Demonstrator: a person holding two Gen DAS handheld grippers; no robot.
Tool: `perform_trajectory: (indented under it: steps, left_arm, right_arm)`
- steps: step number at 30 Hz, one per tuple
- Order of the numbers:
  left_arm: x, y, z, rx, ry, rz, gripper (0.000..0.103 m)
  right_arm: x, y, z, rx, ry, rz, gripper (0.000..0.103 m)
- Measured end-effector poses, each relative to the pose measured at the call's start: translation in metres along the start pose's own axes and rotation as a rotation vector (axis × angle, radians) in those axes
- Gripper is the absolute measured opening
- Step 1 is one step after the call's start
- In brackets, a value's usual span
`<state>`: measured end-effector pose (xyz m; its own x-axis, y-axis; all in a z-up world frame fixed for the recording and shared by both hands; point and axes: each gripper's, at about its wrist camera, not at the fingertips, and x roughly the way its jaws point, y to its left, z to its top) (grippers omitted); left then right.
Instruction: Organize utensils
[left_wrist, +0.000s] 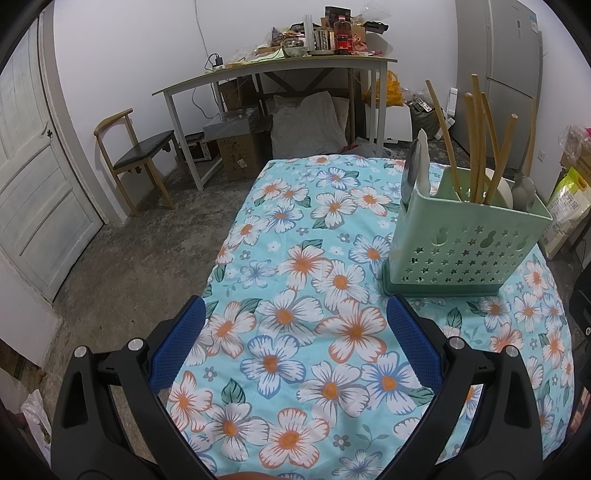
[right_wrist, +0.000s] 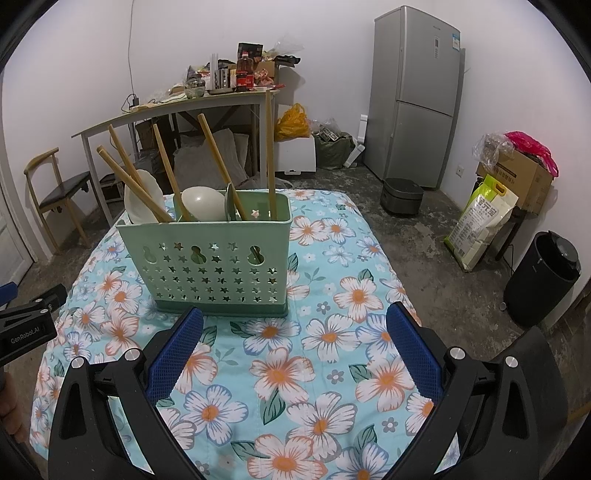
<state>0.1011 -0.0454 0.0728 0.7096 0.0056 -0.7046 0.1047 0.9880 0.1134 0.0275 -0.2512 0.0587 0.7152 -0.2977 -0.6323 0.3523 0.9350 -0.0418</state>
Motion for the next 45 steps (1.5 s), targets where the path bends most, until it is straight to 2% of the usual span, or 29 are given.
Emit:
perform_trajectory:
  steps: [45]
  left_arm:
    - [0.0014,0.0025,0.0022,-0.001,0.003,-0.003,0.095]
  right_arm:
    - [-0.0005,0.0,0.0,0.002,-0.001,0.001,0.097]
